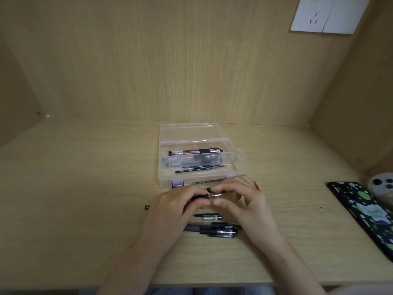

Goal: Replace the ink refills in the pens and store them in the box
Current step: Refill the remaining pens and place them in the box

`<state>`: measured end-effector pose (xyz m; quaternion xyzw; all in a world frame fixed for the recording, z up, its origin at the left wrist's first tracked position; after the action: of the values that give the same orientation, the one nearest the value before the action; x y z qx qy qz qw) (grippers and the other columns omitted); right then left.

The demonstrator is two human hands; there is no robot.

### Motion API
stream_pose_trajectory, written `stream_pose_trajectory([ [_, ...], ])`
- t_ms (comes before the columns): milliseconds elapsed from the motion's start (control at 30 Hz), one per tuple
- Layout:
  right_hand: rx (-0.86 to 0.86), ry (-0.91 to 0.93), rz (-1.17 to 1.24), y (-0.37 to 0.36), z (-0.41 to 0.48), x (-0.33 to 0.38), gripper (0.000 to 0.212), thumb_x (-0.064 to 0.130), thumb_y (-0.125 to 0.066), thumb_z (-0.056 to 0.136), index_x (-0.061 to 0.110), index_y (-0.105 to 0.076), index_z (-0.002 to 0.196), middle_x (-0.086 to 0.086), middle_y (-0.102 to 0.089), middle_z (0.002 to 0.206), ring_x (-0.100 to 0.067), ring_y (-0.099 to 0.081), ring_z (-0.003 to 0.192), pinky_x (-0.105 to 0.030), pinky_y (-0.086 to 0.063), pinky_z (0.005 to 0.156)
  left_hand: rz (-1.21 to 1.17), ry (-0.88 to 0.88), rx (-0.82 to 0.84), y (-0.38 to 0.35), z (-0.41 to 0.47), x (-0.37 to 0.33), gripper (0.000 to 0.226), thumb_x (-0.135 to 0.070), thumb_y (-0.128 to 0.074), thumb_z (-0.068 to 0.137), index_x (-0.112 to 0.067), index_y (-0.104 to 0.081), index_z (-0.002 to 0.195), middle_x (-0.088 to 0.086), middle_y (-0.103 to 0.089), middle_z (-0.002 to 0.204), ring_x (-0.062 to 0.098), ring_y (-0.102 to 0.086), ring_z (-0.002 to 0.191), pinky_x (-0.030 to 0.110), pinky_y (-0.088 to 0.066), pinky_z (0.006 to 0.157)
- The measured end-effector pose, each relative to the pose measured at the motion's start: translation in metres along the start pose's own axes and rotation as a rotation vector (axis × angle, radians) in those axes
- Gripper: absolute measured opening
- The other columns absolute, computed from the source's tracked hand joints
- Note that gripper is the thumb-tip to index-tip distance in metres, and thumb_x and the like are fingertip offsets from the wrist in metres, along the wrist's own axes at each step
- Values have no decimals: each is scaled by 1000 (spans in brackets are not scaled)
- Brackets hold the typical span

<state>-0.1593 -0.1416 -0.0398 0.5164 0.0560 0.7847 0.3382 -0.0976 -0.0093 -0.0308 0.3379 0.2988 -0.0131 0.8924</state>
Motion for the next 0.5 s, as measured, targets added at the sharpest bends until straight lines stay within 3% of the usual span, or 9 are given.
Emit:
stream_pose_trajectory([
  [100,2,-58,16,1,0,-3,33,27,-78,71,34,-67,101,14,-64,94,-3,-52,92,-7,-34,78,19,-10,-13,1,0,0,31,-47,-47,89,-23,-67,96,-18,-68,85,-5,-60,76,18,-49,63],
  [200,-24,-73,27,2,1,-4,12,39,-73,73,31,-69,82,13,-64,83,-5,-54,86,-7,-34,76,22,0,0,0,1,2,35,-51,-46,88,-23,-67,96,-19,-67,84,-4,-60,74,19,-48,62],
  [267,-11,-56,10,0,2,-3,6,32,-72,76,29,-69,79,12,-63,81,-7,-54,85,-8,-35,77,35,-5,9,-1,1,2,36,-51,-47,87,-23,-67,97,-17,-67,85,-4,-60,75,18,-48,63],
  [367,8,-80,52,-1,0,-5,18,16,-75,76,30,-69,85,11,-63,85,-6,-54,84,-9,-36,76,36,-7,4,-1,0,2,35,-50,-48,87,-22,-67,96,-17,-67,84,-3,-60,74,19,-49,62],
  [500,20,-162,142,-2,-1,-7,21,31,-73,73,31,-68,92,9,-66,88,-5,-55,84,-9,-38,74,29,8,26,-3,0,4,37,-53,-45,87,-24,-65,98,-18,-67,88,-3,-61,79,17,-49,66],
])
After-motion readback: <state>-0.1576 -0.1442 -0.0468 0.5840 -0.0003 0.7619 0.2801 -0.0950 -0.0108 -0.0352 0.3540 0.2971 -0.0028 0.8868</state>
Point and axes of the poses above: each hand's wrist, its own z-axis towards the middle knuckle, its own y-axis out of the back of the hand, x = y × z, the point moved 8 cm from there along z, towards the middle knuckle
